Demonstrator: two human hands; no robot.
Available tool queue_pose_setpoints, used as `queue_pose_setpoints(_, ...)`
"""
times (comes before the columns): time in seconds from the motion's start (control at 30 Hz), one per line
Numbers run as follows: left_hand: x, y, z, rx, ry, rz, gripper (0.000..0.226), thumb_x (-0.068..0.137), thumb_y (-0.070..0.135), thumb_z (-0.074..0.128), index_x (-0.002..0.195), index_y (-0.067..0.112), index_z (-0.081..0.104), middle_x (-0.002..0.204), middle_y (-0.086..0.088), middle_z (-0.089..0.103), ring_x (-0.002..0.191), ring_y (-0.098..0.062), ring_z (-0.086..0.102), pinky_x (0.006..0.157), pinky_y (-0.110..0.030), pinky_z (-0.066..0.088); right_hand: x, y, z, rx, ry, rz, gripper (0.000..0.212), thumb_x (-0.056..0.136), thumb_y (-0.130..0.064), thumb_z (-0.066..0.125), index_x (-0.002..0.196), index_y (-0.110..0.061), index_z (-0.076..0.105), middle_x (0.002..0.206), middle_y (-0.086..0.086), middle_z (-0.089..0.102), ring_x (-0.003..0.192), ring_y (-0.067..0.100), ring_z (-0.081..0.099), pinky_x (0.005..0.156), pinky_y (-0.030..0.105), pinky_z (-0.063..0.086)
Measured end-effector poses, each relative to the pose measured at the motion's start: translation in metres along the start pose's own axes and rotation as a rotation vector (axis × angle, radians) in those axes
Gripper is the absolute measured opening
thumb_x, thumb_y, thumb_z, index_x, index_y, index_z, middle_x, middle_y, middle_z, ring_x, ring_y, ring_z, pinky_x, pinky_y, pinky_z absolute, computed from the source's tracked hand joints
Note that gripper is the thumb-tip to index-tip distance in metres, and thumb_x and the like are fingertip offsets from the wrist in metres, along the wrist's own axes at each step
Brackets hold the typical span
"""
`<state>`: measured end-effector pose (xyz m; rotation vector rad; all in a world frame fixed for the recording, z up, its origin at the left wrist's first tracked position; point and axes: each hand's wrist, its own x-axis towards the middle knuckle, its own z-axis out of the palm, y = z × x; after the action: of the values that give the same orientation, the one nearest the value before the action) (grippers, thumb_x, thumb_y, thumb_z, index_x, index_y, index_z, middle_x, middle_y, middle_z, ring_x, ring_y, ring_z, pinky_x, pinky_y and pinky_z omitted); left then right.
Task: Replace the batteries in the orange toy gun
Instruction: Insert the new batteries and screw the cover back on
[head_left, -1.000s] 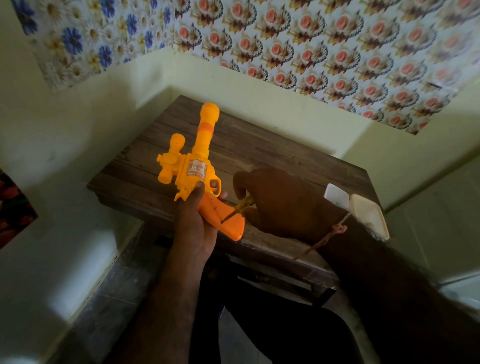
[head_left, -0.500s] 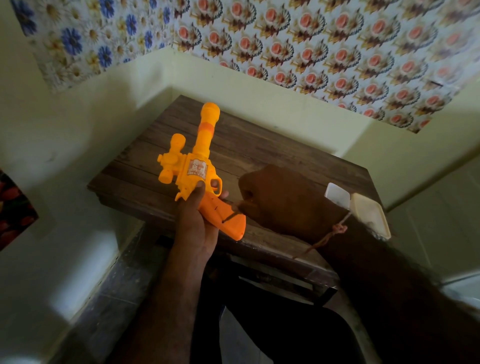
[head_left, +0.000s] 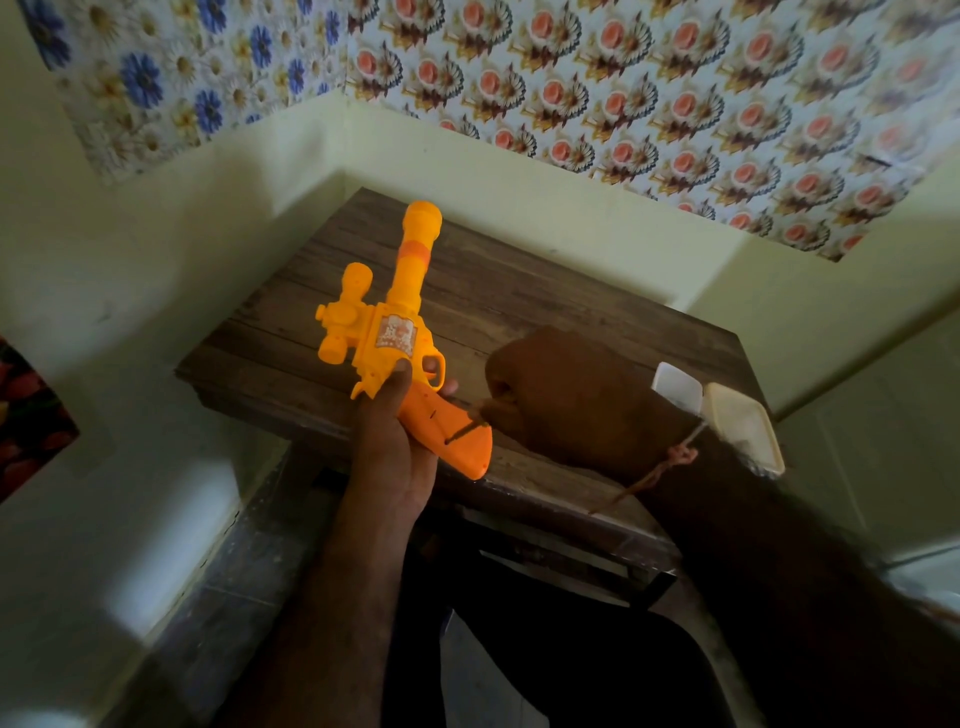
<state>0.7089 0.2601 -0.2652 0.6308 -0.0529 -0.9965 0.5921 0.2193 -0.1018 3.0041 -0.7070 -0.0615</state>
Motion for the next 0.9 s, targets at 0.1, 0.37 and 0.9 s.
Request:
queue_pose_setpoints(0.1, -0.001, 0.001, 0.001, -0.011, -0.009, -0.018, 0.069, 0.083, 0.037, 0.071, 0.145, 0.021, 0.044, 0.129, -0.016, 0.059, 0.098, -0.029, 0.066, 0.089, -0.058, 0.052, -0.004, -0.001, -0.002, 0.028, -0.056, -0.005, 0.029, 0.085, -0.047, 0.063, 0.102, -0.024, 0.059, 0.087, -0.008, 0.053, 0.086, 0.011, 0.053, 0.067, 0.026, 0.039)
queue_pose_setpoints(0.37, -0.005, 0.008, 0.006, -0.049, 0.016, -0.002, 0.064, 0.085, 0.036, 0.062, 0.145, 0.024, 0.041, 0.122, -0.012, 0.064, 0.089, -0.027, 0.069, 0.074, -0.044, 0.056, -0.029, 0.017, 0.005, 0.230, 0.031, 0.222, 0.026, 0.094, -0.046, 0.049, 0.083, -0.023, 0.054, 0.075, -0.005, 0.055, 0.068, 0.013, 0.055, 0.060, 0.030, 0.045)
queue_pose_setpoints(0.9, -0.014, 0.013, 0.013, -0.070, 0.014, -0.057, 0.068, 0.079, 0.036, 0.062, 0.140, 0.010, 0.048, 0.104, -0.014, 0.069, 0.079, -0.025, 0.071, 0.064, -0.038, 0.057, -0.027, -0.008, 0.108, 0.838, 0.202, 0.408, 0.073, 0.065, -0.041, 0.083, 0.128, -0.040, 0.046, 0.111, -0.025, 0.046, 0.104, 0.000, 0.050, 0.086, 0.022, 0.045)
